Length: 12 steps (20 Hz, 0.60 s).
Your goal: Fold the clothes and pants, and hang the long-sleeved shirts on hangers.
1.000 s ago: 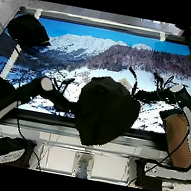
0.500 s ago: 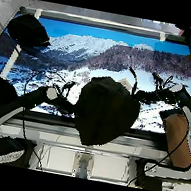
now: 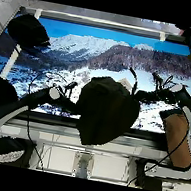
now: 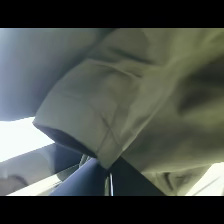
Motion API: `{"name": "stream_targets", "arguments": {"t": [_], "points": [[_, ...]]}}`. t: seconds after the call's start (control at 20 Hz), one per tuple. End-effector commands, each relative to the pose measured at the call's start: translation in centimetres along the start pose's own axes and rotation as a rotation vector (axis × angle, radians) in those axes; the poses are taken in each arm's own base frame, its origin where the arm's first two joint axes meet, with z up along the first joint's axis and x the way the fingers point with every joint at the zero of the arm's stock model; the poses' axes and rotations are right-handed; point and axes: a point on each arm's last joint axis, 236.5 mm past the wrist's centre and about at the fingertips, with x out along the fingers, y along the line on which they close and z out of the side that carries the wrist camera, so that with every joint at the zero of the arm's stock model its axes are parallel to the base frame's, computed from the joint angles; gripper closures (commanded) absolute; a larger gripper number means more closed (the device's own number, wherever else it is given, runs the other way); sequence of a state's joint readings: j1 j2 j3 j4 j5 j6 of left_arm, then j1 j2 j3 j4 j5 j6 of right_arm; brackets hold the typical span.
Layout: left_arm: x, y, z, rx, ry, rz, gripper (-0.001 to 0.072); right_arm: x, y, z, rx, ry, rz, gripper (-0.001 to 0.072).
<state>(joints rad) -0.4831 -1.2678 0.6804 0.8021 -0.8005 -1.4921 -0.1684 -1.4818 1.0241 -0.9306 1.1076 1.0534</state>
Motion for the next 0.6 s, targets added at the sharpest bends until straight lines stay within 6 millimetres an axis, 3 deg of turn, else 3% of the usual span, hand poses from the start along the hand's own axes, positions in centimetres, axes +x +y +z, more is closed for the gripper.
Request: {"name": "stream_targets", "arguments": {"t": [0.0, 0.2, 0.3, 0.45, 0.55], "points": [[-2.5, 1.4, 2.5, 0.04, -0.059, 0.033, 0.0695, -0.1, -0.7, 0.1, -0.015, -0.006, -0.03, 0.0224], [-12.2, 6.9, 8.2, -0.079, -0.263, 0.086, 0.0696, -0.7, -2.1, 1.9, 0.022, -0.089, -0.053, 0.0224], [-16.6, 9.2, 10.1, -0.156, -0.381, 0.091, 0.0696, -0.1, -2.1, 1.5, 0.042, -0.069, -0.034, 0.0224], [-19.7, 11.4, 11.2, -0.191, -0.462, 0.114, 0.0696, 1.9, -0.7, 0.2, 0.076, 0.004, 0.043, 0.0223], [-20.5, 12.3, 11.7, -0.199, -0.49, 0.126, 0.0696, 2.9, 1.9, 0.6, 0.085, -0.002, 0.151, 0.0223]]}}
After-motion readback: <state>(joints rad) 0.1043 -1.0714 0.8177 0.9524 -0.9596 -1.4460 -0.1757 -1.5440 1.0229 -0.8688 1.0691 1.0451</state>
